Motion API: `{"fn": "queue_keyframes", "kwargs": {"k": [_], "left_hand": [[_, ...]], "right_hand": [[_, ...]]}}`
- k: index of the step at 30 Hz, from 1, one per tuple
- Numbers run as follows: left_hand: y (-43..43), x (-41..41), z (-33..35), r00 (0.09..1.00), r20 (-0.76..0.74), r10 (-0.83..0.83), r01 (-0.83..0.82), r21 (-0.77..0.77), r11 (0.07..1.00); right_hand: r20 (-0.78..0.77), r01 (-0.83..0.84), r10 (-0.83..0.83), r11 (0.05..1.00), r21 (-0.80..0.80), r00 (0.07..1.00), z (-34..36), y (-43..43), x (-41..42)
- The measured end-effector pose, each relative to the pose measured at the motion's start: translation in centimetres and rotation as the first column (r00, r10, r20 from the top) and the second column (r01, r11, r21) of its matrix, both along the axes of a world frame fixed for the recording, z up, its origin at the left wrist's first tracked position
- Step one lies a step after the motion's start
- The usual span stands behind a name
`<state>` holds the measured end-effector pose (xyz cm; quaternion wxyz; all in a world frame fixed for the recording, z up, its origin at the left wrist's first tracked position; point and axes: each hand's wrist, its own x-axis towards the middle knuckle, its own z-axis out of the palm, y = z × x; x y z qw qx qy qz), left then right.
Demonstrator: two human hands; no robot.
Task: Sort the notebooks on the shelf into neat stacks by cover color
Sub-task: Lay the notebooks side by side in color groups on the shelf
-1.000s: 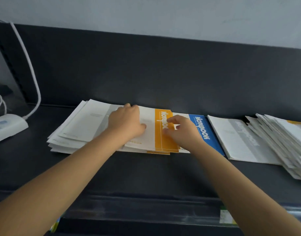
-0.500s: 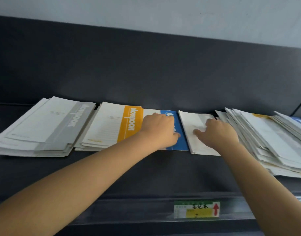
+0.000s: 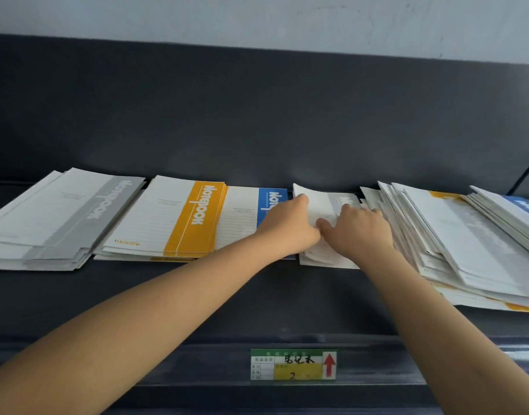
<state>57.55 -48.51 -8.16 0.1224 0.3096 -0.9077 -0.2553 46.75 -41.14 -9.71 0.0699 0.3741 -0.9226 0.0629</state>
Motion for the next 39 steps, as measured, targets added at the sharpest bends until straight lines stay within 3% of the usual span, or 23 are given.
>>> {"fn": "queue_keyframes", "kwargs": {"k": [4, 8, 16, 21, 26, 30, 35, 39], "left_hand": [[-0.4, -0.7, -0.5, 0.983, -0.169, 0.074, -0.025, 0.273, 0.962], [-1.0, -0.7, -0.3, 0.949, -0.259, 0.180, -0.048, 0.446, 0.894], [-1.0, -1.0, 1.5, 0.964, -0.244, 0.107, 0.020, 0.466, 0.884], [-0.1, -1.2, 3.4, 0.945, -0.324, 0.046, 0.137, 0.518, 0.844], [-0.1, -1.6, 4.0, 0.951, -0.301, 0.065, 0.135, 0.597, 0.791], [-1.3, -1.2, 3.9, 0.956, -0.281, 0.087, 0.107, 0.608, 0.786], [-2.9, -0.5, 2.4, 0.977, -0.157, 0.142, 0.010, 0.702, 0.712], [-2.9, -0.3, 1.8, 0.978, -0.147, 0.150, 0.025, 0.790, 0.613]], "right_hand": [[-0.007, -0.024, 0.024, 0.999, -0.035, 1.000, -0.3, -0.1, 0.1], [-0.050, -0.060, 0.062, 0.997, 0.039, 0.997, -0.1, 0.0, 0.4], [0.030, -0.167, 0.167, 0.986, 0.017, 0.986, 0.9, 0.7, 0.9], [0.345, -0.258, 0.265, 0.964, -0.064, 0.901, 3.5, 2.2, 1.1], [0.501, -0.144, 0.223, 0.971, -0.191, 0.836, 4.1, 2.8, 1.4], [0.701, -0.016, 0.240, 0.950, -0.311, 0.671, 5.4, 3.4, 1.4], [0.580, 0.052, 0.168, 0.938, -0.343, 0.797, 5.5, 4.6, -0.4], [0.547, 0.069, 0.188, 0.907, -0.415, 0.815, 5.3, 5.3, -0.9]]}}
